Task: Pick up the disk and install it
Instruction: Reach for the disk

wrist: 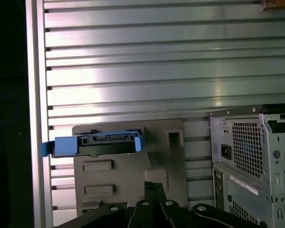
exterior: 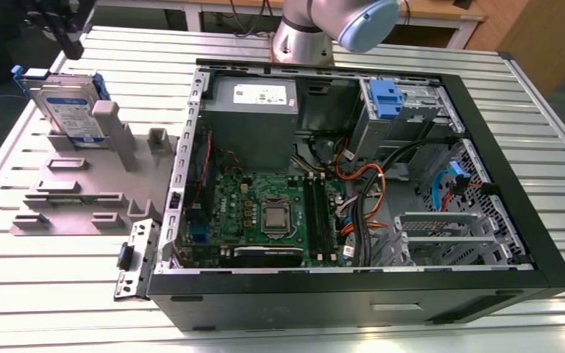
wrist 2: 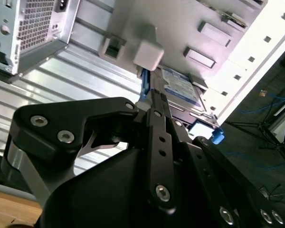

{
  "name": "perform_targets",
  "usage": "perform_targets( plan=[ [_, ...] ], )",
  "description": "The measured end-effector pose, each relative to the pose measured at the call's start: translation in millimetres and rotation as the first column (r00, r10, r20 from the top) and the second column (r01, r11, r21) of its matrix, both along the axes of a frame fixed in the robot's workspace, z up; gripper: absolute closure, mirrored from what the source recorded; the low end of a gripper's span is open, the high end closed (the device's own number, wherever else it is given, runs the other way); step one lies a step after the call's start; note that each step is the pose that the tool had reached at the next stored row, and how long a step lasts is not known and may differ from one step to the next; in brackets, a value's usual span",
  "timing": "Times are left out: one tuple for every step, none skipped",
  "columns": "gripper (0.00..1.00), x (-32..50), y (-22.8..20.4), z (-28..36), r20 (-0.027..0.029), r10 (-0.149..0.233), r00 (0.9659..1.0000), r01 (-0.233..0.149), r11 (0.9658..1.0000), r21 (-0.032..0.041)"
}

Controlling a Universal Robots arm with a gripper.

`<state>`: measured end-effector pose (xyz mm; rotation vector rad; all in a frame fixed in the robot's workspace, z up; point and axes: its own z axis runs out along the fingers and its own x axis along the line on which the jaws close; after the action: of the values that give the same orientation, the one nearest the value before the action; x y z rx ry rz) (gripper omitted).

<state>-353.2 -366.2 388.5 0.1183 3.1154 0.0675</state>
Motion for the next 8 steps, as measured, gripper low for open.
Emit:
perform_targets(
  plan=[
    [0.89, -4.5, 0.8, -0.4, 0.0, 0.0, 1.0, 0.0, 1.0, -0.0001],
    [0.89, -8.8, 1.8, -1.1, 0.0, 0.0, 1.0, 0.0, 1.0, 0.0],
    [0.89, -13.0, 2.9, -1.8, 0.0, 0.0, 1.0, 0.0, 1.0, 0.0],
    [0.89, -17.0, 4.0, -2.4, 0.0001, 0.0, 1.0, 0.0, 1.0, 0.0],
    [0.89, -20.9, 5.1, -3.0, -0.0001, 0.0, 1.0, 0.0, 1.0, 0.0],
    [0.89, -24.9, 6.3, -3.7, -0.0001, 0.0, 1.0, 0.0, 1.0, 0.0],
    [0.89, -28.5, 7.3, -4.2, -0.0003, 0.0, 1.0, 0.0, 1.0, -0.0001],
    [0.89, -32.2, 8.5, -4.8, -0.0004, 0.0, 1.0, 0.0, 1.0, -0.0001]
  ],
)
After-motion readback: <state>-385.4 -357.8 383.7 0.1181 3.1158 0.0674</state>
